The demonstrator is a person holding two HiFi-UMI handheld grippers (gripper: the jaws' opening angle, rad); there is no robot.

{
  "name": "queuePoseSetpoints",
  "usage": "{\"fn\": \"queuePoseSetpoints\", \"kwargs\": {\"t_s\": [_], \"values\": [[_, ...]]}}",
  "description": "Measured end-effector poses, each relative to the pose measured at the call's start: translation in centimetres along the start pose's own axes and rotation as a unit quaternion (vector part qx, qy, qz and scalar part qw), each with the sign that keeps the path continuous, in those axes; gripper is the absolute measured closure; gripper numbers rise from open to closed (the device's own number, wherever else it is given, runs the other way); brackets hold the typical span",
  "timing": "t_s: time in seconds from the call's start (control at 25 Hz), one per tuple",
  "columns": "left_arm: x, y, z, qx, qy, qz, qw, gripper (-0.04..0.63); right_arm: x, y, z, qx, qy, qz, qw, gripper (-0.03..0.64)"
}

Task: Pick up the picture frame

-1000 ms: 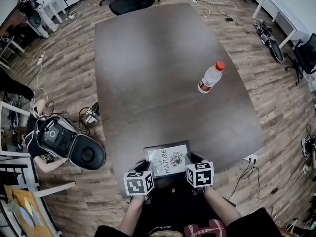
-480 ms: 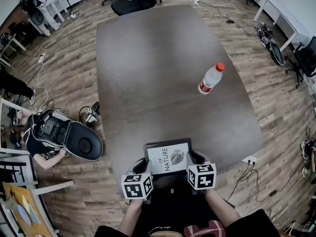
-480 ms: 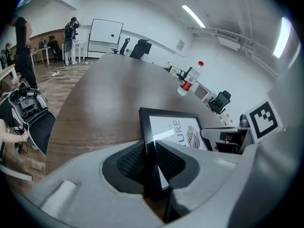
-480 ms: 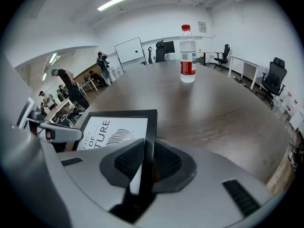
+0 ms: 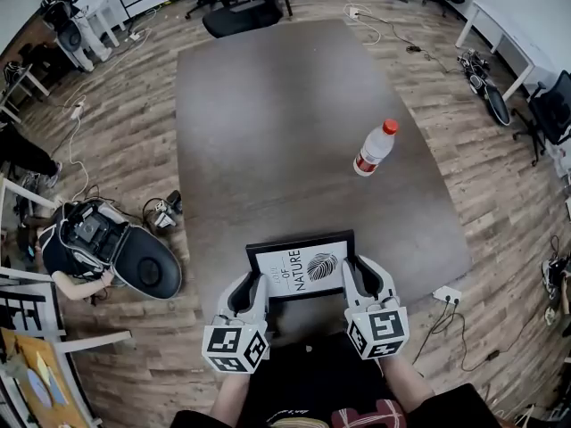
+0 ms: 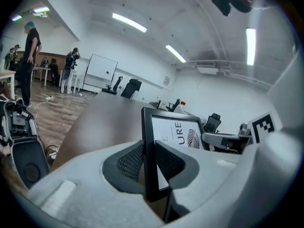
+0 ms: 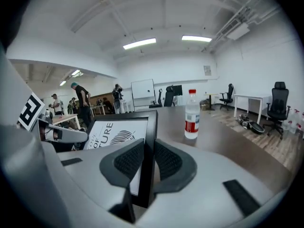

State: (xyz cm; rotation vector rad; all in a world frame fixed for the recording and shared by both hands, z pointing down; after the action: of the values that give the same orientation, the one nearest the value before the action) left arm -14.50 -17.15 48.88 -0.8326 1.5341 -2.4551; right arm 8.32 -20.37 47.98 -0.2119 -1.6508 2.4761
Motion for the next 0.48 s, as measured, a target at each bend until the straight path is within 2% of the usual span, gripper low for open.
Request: {"fn": "queuePoseSetpoints", "kwargs": {"t_s": [0.12,0.24,0.32,0.48], "values": [[-0.6,2.3,-0.9,-0.073,-0.021,0.014,0.9970,0.517,0.2,3.3,-1.5,-0.082,0.016,-0.005,0.997,0.541],[-1.5,4.6,-2.4,-0.145,-0.039,0.034,0.9881,0.517,0.6,6.0,-3.2,-0.151,0.033,-0.015,0.988,0.538],[-2.4,6.2,-3.0,-0.175,-0.046,0.071,0.9809,0.517,0.5,7.3,-3.9,-0.176,0.028,-0.016,0.984,0.538],[-4.6,8.7,-3.7,-0.208,-0.042,0.135,0.9678,0.517,0.0,9.5,-5.0,-0.217,0.008,-0.014,0.976,0.541]]}}
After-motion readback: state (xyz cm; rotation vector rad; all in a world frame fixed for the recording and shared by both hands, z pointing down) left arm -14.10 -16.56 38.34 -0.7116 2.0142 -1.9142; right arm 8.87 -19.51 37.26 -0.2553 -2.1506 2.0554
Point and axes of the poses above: the fingertips, and each gripper's own axes: z forward along the fingers, x to its left, y out of its top, the point moved 6 cm from there along -z, backward along the fingers, and after that the axes turned 12 degrees about -y, right-handed, at the moved point
